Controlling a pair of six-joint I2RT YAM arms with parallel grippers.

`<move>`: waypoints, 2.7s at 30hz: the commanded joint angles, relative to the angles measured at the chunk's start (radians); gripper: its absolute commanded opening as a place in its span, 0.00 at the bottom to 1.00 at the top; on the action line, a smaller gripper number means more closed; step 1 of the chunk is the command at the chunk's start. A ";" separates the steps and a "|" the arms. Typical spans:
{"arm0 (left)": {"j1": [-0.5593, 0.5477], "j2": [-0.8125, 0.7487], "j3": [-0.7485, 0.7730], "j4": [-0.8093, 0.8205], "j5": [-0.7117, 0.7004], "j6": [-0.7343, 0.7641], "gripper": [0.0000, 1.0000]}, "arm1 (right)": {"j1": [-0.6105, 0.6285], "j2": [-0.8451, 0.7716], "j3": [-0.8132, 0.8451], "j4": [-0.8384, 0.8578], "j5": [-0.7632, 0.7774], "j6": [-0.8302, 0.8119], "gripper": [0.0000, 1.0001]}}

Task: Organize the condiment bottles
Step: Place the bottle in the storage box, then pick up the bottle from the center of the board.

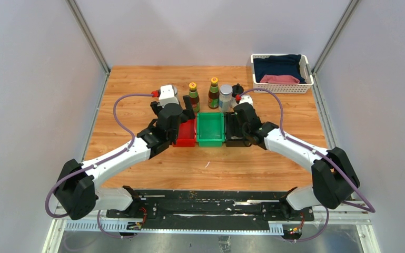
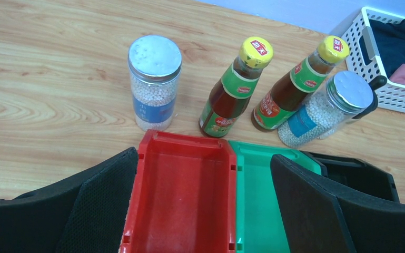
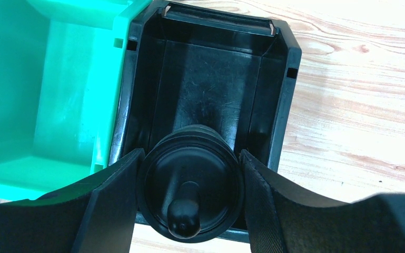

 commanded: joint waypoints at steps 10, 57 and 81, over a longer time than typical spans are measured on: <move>-0.014 0.017 0.012 0.011 -0.025 -0.014 1.00 | 0.000 0.023 0.037 -0.063 0.024 0.011 0.46; -0.018 0.004 0.010 0.014 -0.062 0.000 1.00 | -0.163 0.162 0.439 -0.058 0.037 -0.050 0.87; -0.018 0.185 0.116 0.017 -0.124 0.029 1.00 | -0.302 0.475 0.765 -0.149 -0.160 -0.052 0.86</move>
